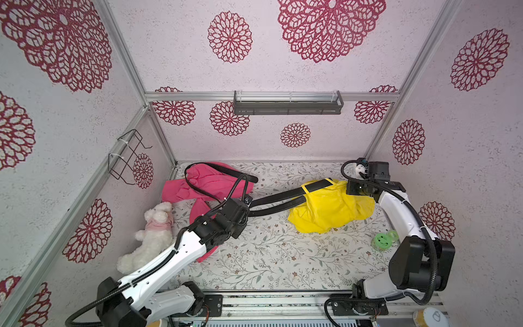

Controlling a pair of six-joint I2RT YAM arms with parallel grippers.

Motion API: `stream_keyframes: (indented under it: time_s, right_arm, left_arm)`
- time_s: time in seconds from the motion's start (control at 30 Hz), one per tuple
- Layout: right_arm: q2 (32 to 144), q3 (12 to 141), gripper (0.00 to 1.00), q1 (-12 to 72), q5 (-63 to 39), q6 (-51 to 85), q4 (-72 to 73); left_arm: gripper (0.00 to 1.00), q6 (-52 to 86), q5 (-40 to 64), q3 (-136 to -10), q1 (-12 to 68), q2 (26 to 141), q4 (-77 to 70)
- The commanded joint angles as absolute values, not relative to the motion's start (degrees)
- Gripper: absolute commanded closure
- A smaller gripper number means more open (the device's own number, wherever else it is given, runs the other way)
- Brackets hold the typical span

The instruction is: Remove the belt from the trousers

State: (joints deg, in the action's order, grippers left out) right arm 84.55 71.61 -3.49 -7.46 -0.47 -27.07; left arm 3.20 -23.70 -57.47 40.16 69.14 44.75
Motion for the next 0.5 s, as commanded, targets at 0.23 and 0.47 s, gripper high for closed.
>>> stream_keyframes:
  time_s: [0.23, 0.47]
  right_arm:
    - [73.78, 68.46, 1.00, -2.22, -4.56, 0.60, -24.37]
    - [70.70, 69.10, 1.00, 0.10, -8.27, 0.02, -26.30]
  left_arm:
    - [0.73, 15.33, -21.19, -54.89, 38.59, 89.81, 40.56]
    - [0.03, 12.49, -25.77, -62.78, 44.62, 89.90, 40.75]
